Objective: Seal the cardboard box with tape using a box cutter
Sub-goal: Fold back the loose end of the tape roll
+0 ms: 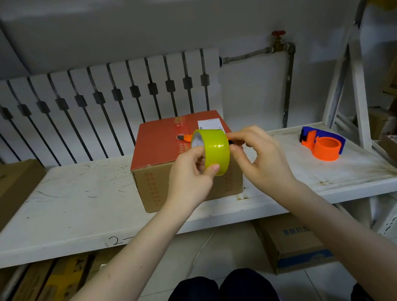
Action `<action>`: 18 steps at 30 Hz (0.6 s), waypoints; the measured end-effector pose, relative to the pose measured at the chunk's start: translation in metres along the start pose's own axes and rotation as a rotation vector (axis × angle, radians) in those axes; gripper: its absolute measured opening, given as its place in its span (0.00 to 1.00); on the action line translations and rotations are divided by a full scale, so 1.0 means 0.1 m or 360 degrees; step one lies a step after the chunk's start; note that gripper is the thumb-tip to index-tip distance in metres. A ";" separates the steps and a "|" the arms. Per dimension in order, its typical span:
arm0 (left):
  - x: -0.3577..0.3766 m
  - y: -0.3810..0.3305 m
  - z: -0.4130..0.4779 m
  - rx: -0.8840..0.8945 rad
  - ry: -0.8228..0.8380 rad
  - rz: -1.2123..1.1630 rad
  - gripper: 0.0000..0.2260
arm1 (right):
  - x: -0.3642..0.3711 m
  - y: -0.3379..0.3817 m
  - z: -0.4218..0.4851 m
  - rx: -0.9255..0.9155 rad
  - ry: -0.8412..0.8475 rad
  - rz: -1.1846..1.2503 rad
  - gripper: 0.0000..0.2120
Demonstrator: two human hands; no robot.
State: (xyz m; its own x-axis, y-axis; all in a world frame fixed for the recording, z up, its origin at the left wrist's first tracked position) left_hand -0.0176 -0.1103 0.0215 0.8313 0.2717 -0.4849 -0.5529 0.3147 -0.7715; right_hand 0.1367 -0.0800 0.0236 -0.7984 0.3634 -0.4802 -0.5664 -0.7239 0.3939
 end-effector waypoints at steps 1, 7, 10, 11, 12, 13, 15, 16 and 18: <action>0.00 -0.01 0.00 0.0020 -0.0022 0.0025 0.11 | 0.00 0.00 0.00 -0.0026 0.0024 -0.0044 0.10; 0.01 -0.03 -0.01 0.0148 -0.0080 0.0232 0.08 | -0.06 0.06 0.00 -0.0060 0.0058 -0.0084 0.07; 0.02 -0.05 -0.03 0.0216 -0.0064 0.0271 0.05 | -0.10 0.08 0.03 0.0022 0.0018 -0.0070 0.06; 0.02 -0.06 -0.03 0.0232 -0.0062 0.0277 0.06 | -0.11 0.08 0.04 0.0042 0.0012 -0.0101 0.07; 0.02 -0.06 -0.02 0.0245 -0.0062 0.0277 0.06 | -0.12 0.09 0.04 0.0048 0.0008 -0.0156 0.08; 0.02 -0.07 -0.02 0.0257 -0.0060 0.0272 0.05 | -0.12 0.10 0.05 0.0035 0.0003 -0.0234 0.08; 0.03 -0.08 -0.03 0.0264 -0.0051 0.0248 0.05 | -0.11 0.13 0.06 -0.0027 0.0024 -0.0448 0.09; 0.04 -0.07 -0.02 0.0249 -0.0045 0.0229 0.05 | -0.10 0.15 0.06 -0.0064 0.0048 -0.0565 0.09; 0.06 -0.03 -0.01 0.0209 -0.0013 0.0178 0.05 | -0.06 0.18 0.08 -0.0075 0.0134 -0.0711 0.07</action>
State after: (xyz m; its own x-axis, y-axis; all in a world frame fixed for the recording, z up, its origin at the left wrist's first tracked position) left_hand -0.0113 -0.1107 0.0205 0.7640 0.3189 -0.5609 -0.6450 0.3983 -0.6521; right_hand 0.1303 -0.0905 0.0398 -0.4574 0.5984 -0.6578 -0.8399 -0.5337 0.0985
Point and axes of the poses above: each hand's wrist, its own z-axis towards the middle knuckle, its own x-axis out of the palm, y = z × x, the point moved 3 cm from there along z, towards the middle knuckle
